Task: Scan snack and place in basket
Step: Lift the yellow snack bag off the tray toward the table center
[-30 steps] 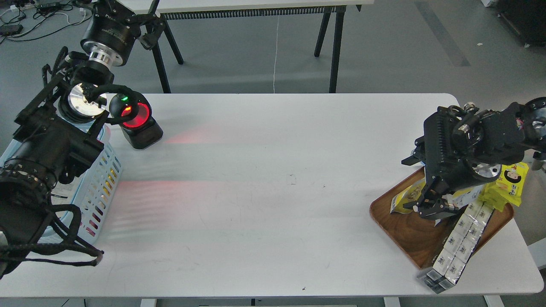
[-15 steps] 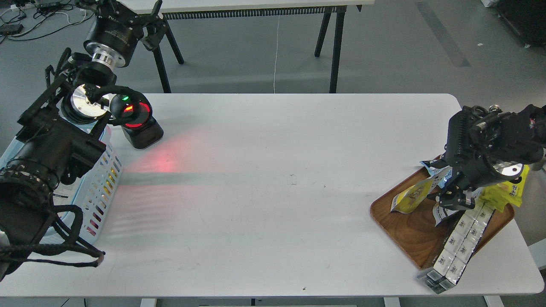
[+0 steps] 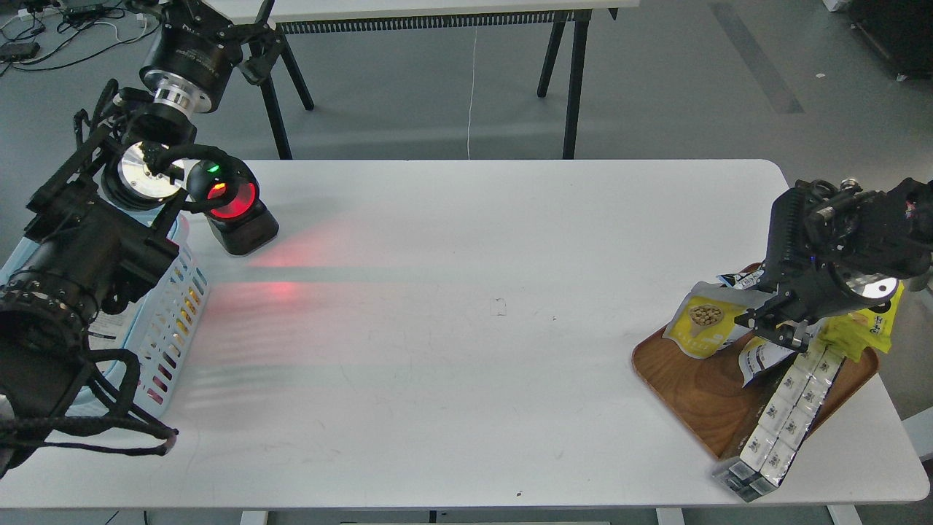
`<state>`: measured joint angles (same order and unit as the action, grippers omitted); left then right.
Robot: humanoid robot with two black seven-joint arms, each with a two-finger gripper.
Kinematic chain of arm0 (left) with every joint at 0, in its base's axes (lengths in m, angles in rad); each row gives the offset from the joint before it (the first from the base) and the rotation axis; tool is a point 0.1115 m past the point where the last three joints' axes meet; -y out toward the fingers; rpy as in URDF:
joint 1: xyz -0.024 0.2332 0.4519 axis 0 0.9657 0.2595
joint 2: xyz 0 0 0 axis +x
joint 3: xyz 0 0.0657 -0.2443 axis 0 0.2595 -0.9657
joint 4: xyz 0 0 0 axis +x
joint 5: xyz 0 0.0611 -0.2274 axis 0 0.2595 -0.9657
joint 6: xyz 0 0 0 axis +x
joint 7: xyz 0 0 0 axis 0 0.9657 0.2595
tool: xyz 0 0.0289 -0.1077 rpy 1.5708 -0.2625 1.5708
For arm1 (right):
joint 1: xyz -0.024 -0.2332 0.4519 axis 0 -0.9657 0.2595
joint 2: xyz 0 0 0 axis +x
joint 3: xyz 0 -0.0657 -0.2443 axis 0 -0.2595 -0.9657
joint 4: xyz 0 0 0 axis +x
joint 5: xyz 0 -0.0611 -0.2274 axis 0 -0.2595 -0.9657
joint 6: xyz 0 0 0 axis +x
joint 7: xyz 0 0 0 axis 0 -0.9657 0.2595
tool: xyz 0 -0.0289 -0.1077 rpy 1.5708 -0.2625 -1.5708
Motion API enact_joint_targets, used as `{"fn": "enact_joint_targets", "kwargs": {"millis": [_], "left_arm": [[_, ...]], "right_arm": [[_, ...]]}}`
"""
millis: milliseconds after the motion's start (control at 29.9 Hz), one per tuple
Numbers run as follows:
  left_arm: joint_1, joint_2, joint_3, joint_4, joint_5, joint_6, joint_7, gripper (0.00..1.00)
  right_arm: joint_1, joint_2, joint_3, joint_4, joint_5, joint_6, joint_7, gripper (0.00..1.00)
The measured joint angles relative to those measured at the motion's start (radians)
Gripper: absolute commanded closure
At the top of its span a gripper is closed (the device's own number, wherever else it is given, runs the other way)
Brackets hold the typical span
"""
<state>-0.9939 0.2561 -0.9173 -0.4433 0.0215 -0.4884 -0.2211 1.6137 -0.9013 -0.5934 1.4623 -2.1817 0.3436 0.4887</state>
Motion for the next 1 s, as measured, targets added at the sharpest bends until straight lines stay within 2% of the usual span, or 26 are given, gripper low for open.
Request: {"fn": "enact_joint_targets", "kwargs": {"millis": [268, 636, 1004], "left_arm": [[0.000, 0.002, -0.001, 0.001, 0.001, 0.000, 0.000, 0.00], [-0.003, 0.002, 0.000, 0.002, 0.002, 0.000, 0.002, 0.00], [-0.003, 0.007, -0.001, 0.002, 0.002, 0.000, -0.001, 0.00]], "right_arm": [[0.004, 0.010, 0.008, -0.008, 0.000, 0.000, 0.000, 0.98], [0.054, 0.016, 0.039, 0.005, 0.000, -0.005, 0.000, 0.99], [0.078, 0.013, 0.243, 0.049, 0.041, 0.009, 0.000, 0.99]]}}
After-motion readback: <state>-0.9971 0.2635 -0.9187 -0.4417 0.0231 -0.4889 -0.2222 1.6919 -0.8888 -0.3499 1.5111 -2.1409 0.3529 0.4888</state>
